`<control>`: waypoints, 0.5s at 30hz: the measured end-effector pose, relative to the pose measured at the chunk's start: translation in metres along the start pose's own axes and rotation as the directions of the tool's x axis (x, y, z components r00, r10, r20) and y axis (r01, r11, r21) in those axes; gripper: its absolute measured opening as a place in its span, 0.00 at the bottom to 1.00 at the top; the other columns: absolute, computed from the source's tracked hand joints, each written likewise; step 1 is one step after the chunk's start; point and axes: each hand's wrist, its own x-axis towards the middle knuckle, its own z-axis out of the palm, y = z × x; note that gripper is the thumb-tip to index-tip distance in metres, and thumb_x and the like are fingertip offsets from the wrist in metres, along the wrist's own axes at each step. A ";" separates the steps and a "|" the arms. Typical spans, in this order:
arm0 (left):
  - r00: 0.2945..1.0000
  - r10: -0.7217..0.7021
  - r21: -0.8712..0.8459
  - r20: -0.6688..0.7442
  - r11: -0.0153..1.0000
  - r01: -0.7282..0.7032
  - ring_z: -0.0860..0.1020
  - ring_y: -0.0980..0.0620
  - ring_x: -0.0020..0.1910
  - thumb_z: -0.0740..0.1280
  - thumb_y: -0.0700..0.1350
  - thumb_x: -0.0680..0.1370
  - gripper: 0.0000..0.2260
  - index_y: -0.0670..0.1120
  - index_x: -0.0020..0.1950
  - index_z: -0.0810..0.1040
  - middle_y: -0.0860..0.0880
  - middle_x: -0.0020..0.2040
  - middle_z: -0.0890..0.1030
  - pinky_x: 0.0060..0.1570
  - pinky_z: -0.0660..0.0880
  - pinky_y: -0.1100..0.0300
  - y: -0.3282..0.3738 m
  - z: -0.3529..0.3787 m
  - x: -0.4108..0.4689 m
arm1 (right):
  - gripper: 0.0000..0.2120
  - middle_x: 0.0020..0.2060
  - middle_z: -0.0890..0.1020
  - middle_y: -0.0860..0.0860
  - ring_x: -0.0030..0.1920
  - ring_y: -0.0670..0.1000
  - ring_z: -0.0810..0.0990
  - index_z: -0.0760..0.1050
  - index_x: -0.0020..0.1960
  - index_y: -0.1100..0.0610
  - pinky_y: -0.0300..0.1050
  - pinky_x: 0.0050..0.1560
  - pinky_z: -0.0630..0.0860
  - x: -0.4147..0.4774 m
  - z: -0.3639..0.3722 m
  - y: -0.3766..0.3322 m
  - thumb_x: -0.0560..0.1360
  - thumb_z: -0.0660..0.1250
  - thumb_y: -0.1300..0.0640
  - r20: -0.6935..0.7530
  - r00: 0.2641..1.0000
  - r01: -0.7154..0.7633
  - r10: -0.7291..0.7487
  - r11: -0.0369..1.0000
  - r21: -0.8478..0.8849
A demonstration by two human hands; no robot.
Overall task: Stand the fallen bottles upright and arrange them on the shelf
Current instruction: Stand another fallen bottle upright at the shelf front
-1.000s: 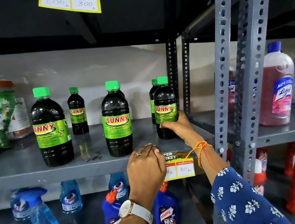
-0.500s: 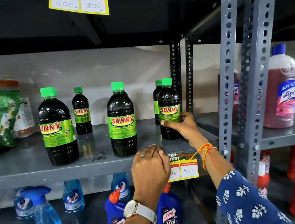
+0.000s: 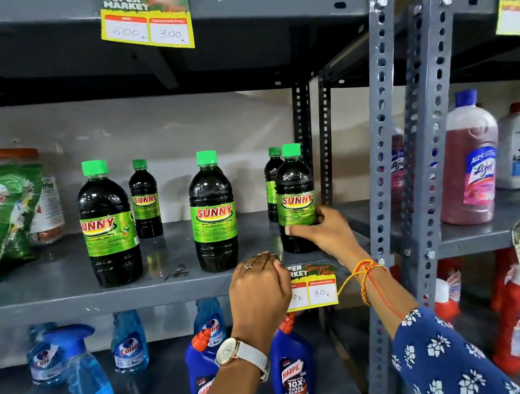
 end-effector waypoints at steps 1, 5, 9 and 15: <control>1.000 -0.002 0.003 -0.002 1.000 0.002 0.80 0.47 0.36 0.53 0.44 0.74 0.17 0.42 0.40 0.81 0.44 0.38 0.84 0.43 0.77 0.56 0.000 0.000 0.000 | 0.15 0.37 0.80 0.40 0.39 0.36 0.78 0.74 0.40 0.46 0.28 0.36 0.71 -0.003 -0.001 -0.001 0.60 0.79 0.53 -0.002 1.000 0.012 -0.012 1.000 -0.015; 1.000 0.014 0.019 -0.007 1.000 -0.014 0.78 0.46 0.32 0.51 0.44 0.75 0.17 0.42 0.37 0.79 0.44 0.34 0.82 0.40 0.76 0.55 0.003 -0.001 0.000 | 0.15 0.37 0.79 0.39 0.39 0.35 0.77 0.74 0.41 0.44 0.30 0.40 0.71 -0.016 -0.008 -0.001 0.60 0.78 0.52 -0.029 0.999 0.044 -0.045 0.998 -0.049; 1.000 0.022 0.031 0.000 0.999 -0.022 0.78 0.46 0.34 0.51 0.44 0.76 0.17 0.43 0.39 0.78 0.44 0.36 0.81 0.41 0.75 0.54 0.001 -0.001 0.001 | 0.15 0.37 0.79 0.39 0.39 0.32 0.76 0.75 0.43 0.44 0.25 0.37 0.70 -0.023 -0.010 0.000 0.61 0.78 0.52 -0.045 0.996 0.075 -0.079 0.995 -0.069; 0.999 0.040 0.040 0.015 0.998 -0.041 0.77 0.46 0.36 0.54 0.43 0.77 0.13 0.43 0.41 0.77 0.44 0.38 0.82 0.43 0.73 0.54 -0.001 0.001 0.001 | 0.18 0.39 0.79 0.41 0.39 0.32 0.75 0.76 0.49 0.48 0.19 0.32 0.68 -0.026 -0.011 -0.003 0.62 0.77 0.51 -0.047 0.995 0.088 -0.092 0.993 -0.076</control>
